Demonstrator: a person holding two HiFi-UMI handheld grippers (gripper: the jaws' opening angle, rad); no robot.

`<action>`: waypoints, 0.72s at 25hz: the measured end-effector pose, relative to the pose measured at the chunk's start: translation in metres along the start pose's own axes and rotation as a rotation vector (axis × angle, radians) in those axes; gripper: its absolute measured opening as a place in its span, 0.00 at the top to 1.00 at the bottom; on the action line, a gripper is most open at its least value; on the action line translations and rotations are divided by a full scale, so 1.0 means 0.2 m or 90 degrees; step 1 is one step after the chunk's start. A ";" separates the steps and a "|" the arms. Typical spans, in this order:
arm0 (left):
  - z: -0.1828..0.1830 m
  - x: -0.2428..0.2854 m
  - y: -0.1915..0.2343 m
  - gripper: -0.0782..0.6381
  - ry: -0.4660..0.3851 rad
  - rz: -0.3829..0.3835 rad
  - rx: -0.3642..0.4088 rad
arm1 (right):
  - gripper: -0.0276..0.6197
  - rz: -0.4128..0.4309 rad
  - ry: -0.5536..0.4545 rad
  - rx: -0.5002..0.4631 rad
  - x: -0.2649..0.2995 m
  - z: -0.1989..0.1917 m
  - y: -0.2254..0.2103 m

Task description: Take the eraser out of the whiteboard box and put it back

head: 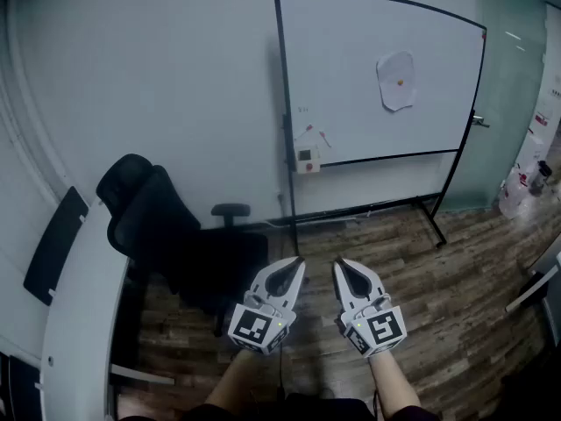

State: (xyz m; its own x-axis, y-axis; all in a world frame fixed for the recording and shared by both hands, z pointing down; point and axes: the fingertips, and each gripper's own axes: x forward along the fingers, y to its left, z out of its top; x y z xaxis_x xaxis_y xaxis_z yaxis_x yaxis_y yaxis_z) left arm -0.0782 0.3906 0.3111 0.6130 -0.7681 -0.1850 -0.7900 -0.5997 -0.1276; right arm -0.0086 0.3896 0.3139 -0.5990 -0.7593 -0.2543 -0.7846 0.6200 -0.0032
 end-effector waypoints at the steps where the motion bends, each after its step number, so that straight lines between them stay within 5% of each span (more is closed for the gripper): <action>1: 0.01 0.00 0.00 0.88 -0.003 -0.001 0.002 | 0.95 0.000 -0.002 -0.003 0.01 0.01 0.00; 9: 0.15 0.04 0.00 0.88 -0.044 -0.016 0.052 | 0.95 0.018 -0.058 -0.060 0.03 0.15 0.00; 18: 0.13 0.06 -0.07 0.88 -0.037 -0.027 0.043 | 0.95 0.023 -0.060 -0.069 -0.03 0.16 0.01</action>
State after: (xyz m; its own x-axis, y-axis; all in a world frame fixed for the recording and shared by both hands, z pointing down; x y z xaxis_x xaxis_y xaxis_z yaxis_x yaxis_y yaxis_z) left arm -0.0603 0.3968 0.2854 0.6454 -0.7269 -0.2346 -0.7638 -0.6130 -0.2020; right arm -0.0018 0.4024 0.2839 -0.6135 -0.7118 -0.3421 -0.7784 0.6179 0.1103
